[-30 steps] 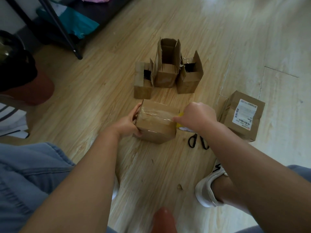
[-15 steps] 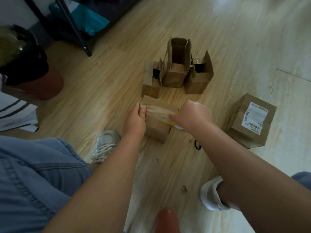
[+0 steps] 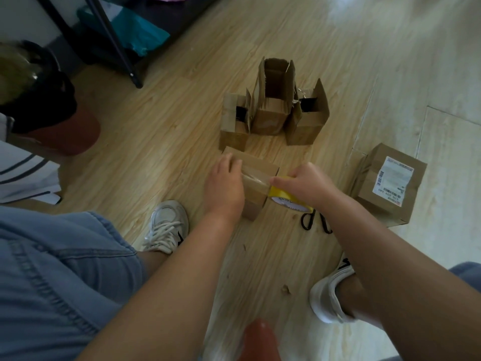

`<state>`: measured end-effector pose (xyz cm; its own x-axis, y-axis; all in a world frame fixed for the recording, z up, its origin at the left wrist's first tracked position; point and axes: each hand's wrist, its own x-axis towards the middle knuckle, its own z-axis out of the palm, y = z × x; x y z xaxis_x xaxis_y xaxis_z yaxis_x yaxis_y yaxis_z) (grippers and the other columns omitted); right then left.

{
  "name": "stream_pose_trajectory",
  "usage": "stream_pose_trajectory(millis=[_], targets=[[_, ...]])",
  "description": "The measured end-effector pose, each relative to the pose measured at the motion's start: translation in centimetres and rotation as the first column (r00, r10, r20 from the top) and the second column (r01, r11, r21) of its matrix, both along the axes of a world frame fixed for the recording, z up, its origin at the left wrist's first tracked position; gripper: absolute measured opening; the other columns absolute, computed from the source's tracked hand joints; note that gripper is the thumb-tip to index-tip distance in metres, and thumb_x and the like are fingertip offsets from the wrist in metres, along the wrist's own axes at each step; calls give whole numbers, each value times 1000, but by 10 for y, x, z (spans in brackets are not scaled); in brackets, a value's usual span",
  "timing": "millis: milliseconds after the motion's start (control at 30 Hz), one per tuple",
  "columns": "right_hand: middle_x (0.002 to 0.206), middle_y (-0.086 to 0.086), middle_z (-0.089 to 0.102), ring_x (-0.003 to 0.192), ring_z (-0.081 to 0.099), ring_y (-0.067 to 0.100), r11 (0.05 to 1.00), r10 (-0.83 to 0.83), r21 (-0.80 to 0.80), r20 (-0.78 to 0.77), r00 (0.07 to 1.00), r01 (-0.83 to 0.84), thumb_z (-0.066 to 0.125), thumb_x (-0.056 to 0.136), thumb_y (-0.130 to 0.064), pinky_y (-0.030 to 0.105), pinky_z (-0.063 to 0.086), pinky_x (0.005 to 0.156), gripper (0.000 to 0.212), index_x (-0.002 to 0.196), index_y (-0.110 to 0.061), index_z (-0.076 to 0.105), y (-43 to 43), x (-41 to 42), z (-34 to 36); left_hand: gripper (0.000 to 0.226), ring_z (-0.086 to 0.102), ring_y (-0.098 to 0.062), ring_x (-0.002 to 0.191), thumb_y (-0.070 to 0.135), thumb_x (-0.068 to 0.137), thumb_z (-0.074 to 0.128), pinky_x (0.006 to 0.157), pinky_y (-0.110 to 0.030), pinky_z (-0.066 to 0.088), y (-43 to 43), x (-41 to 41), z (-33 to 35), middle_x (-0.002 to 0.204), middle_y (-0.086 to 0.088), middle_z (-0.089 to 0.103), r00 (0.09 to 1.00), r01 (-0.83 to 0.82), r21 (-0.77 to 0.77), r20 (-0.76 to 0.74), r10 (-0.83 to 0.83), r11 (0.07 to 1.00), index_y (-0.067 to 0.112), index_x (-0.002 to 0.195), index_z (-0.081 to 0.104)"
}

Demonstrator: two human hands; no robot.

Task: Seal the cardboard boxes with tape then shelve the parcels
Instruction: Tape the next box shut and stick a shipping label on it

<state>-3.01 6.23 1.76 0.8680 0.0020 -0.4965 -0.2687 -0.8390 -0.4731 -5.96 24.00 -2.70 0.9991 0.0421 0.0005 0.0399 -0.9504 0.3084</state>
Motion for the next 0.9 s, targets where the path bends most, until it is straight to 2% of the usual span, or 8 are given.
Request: stream_pose_trajectory(millis=[100, 233, 433, 600, 667, 767, 900], targets=[[51, -4, 31, 48, 32, 13, 1000, 1, 14, 1, 1000, -1, 68, 84, -59, 28, 26, 49, 58, 54, -18, 39, -2, 2, -1, 52, -13, -18, 151, 26, 109, 18, 122, -35, -10, 0, -10, -10, 165, -6, -7, 992, 56, -3, -114, -56, 998, 12, 157, 3], [53, -3, 33, 49, 33, 13, 1000, 6, 22, -8, 1000, -6, 68, 82, -61, 30, 27, 51, 57, 56, -18, 41, -3, 6, -1, 57, -23, -11, 148, 36, 107, 12, 119, -30, -18, 8, -11, -11, 163, 0, -20, 982, 88, -30, -163, -92, 996, 16, 155, -13], [52, -3, 42, 48, 41, 13, 985, 76, -154, -8, 997, -76, 62, 86, -59, 24, 31, 47, 54, 58, -15, 48, -7, 2, -10, 58, -25, -10, 147, 40, 106, 9, 120, -31, -17, 13, -9, -9, 162, 1, -23, 972, 106, 8, -214, -102, 994, 18, 155, -14], [59, -1, 52, 54, 52, 15, 988, 43, -151, 20, 999, -40, 59, 88, -63, 26, 37, 49, 56, 63, -13, 58, -9, -7, -22, 59, -24, -10, 148, 40, 106, 9, 120, -30, -17, 12, -8, -12, 163, 1, -20, 976, 101, 4, -194, -98, 995, 17, 156, -11], [66, -1, 60, 61, 57, 14, 988, 41, -148, 33, 999, -36, 55, 90, -67, 26, 40, 50, 58, 72, -13, 63, -5, -10, -27, 59, -24, -10, 147, 40, 105, 9, 120, -31, -16, 11, -9, -13, 163, 2, -21, 977, 101, 5, -190, -98, 995, 17, 156, -11], [75, -1, 61, 68, 57, 14, 995, -7, -99, 9, 1000, 8, 49, 93, -68, 26, 36, 51, 54, 86, -16, 63, -2, -17, -35, 58, -25, -10, 147, 39, 106, 8, 120, -31, -17, 10, -8, -12, 162, 1, -23, 975, 97, 15, -201, -92, 995, 17, 155, -13], [78, 3, 61, 69, 57, 17, 996, -28, -81, -67, 997, 22, 45, 94, -70, 29, 38, 53, 58, 81, -15, 60, 0, -16, -38, 58, -23, -13, 148, 37, 107, 10, 120, -31, -16, 6, -5, -8, 162, -2, -22, 971, 99, 18, -222, -93, 995, 14, 155, -12]])
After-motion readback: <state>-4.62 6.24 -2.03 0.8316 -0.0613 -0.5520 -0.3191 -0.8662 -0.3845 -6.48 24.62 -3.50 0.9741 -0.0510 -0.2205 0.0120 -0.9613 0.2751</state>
